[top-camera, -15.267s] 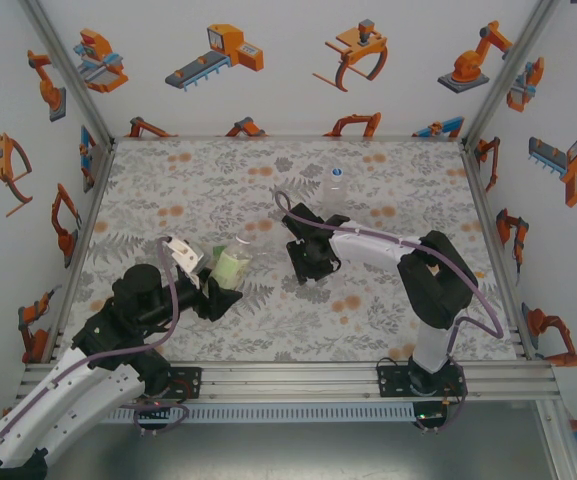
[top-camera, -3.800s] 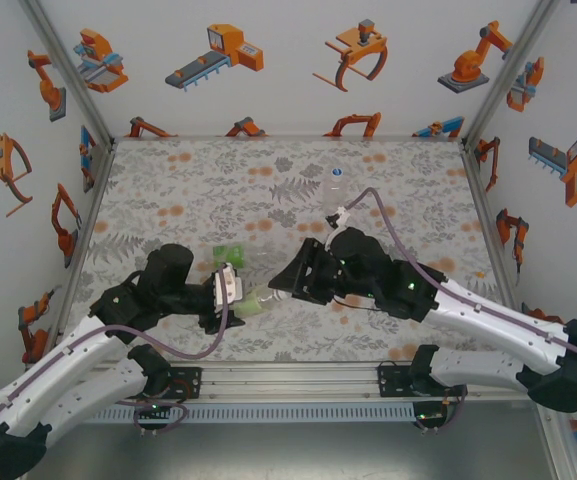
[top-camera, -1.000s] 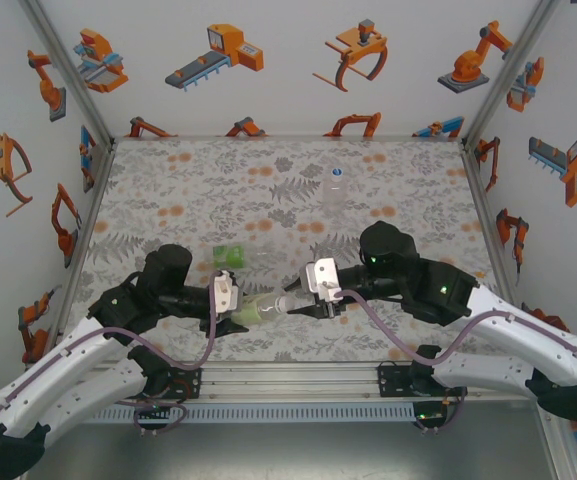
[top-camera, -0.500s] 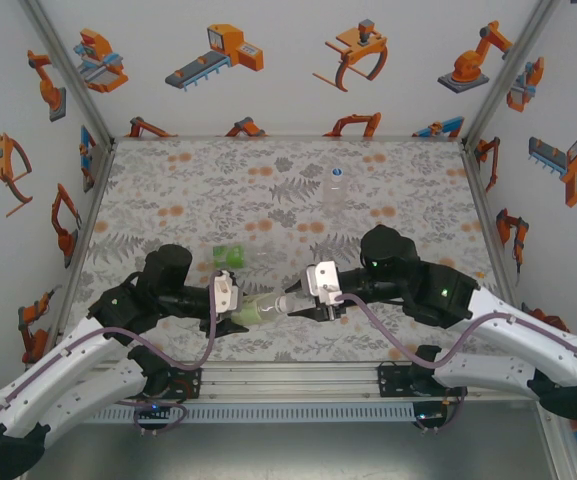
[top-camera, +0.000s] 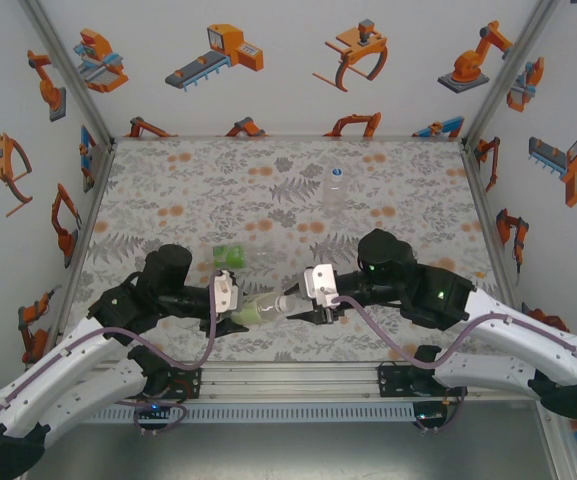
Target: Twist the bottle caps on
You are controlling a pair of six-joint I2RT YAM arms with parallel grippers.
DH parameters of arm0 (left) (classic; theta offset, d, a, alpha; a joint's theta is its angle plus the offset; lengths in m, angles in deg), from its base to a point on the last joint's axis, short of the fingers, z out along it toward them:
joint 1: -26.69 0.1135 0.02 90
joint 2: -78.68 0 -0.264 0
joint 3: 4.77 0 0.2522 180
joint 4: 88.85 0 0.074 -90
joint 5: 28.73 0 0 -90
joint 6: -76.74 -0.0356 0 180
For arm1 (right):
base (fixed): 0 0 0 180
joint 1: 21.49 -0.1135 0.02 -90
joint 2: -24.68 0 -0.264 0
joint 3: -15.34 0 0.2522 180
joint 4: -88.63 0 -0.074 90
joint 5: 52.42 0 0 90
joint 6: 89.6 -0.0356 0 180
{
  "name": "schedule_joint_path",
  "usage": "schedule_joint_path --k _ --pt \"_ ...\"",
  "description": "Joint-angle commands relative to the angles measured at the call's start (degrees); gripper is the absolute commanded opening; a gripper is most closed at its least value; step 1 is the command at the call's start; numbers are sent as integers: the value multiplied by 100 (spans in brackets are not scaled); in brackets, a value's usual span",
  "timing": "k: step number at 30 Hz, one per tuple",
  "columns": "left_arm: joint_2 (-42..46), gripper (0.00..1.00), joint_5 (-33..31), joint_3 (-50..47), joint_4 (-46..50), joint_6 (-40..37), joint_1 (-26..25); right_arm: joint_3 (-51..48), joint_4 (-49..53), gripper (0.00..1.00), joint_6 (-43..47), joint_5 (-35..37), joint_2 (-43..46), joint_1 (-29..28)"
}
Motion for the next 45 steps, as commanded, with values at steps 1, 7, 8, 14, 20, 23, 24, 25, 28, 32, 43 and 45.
schedule_joint_path --k 1,7,8,14,20,23,24,25,28,32,43,45 --pt "40 0 61 46 -86 45 -19 -58 -291 43 -86 110 31 -56" --pt "51 0 57 59 -86 60 -19 -90 -326 39 -110 159 24 -91" --pt "51 0 59 62 -86 58 -20 -93 -327 38 -117 168 25 -87" --pt "66 0 55 44 -96 68 -25 -143 -318 38 -138 236 0 -105" --pt "75 0 60 46 -105 70 -21 -163 -327 38 -173 341 14 -122" --pt "99 0 48 38 -112 73 -23 -193 -368 31 -358 512 12 -122" --pt "105 0 42 35 -120 74 -19 -215 -415 28 -525 604 22 -131" --pt "111 0 30 27 -136 72 -19 -255 -504 25 -726 703 34 -126" --pt "130 0 -27 11 -241 73 -19 -448 -915 17 -1716 989 86 -136" --pt "61 0 -224 18 -471 102 -23 -628 -1384 6 -3863 1758 131 -138" --pt "-633 0 -471 285 -977 69 -19 -590 -41 0 -10471 3055 -347 -112" --pt "-746 0 -491 320 -1021 60 -22 -603 27 0 -10696 3156 -361 -112"
